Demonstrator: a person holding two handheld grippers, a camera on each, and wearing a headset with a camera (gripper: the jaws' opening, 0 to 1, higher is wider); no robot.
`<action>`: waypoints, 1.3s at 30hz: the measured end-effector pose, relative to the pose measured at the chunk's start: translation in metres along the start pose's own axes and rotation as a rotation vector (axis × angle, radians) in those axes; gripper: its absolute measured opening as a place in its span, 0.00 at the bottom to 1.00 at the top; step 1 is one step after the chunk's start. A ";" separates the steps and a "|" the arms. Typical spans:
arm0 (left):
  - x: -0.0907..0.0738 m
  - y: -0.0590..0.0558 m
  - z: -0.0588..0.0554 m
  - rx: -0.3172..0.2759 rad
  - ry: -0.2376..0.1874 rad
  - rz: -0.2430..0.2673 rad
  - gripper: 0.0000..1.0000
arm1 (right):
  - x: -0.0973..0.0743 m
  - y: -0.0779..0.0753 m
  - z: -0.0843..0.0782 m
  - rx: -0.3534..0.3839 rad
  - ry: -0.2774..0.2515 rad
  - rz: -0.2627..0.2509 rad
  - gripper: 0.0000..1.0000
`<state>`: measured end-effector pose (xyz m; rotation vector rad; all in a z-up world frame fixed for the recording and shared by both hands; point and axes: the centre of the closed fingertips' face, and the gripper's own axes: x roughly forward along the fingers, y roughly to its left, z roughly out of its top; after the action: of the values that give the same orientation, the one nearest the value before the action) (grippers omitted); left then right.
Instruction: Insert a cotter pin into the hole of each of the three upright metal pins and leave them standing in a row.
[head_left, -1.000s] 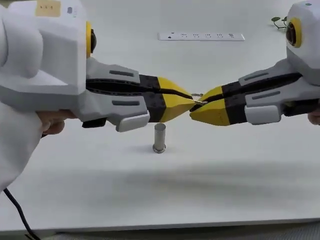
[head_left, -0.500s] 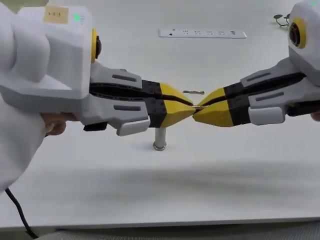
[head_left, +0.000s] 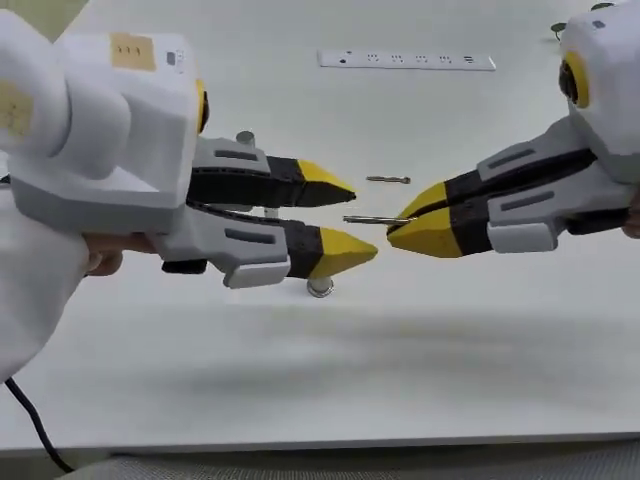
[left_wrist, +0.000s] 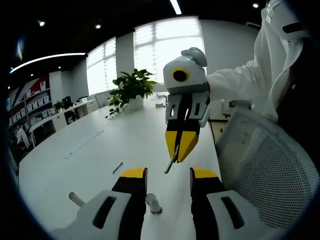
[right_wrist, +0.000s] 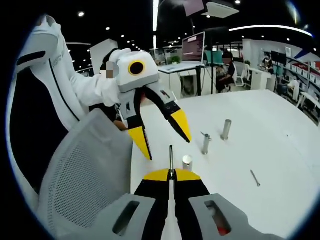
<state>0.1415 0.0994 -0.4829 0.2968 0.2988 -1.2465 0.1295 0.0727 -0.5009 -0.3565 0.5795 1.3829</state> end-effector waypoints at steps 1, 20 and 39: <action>0.000 0.005 -0.005 -0.009 0.012 0.014 0.32 | 0.001 -0.002 -0.003 -0.006 0.015 -0.007 0.00; 0.017 0.016 -0.054 -0.028 0.184 0.001 0.19 | 0.031 -0.032 -0.037 -0.066 0.152 -0.058 0.00; 0.023 0.018 -0.065 -0.081 0.206 -0.028 0.10 | 0.044 -0.027 -0.037 -0.075 0.147 -0.022 0.00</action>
<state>0.1611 0.1092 -0.5501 0.3531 0.5305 -1.2302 0.1532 0.0838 -0.5589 -0.5271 0.6435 1.3677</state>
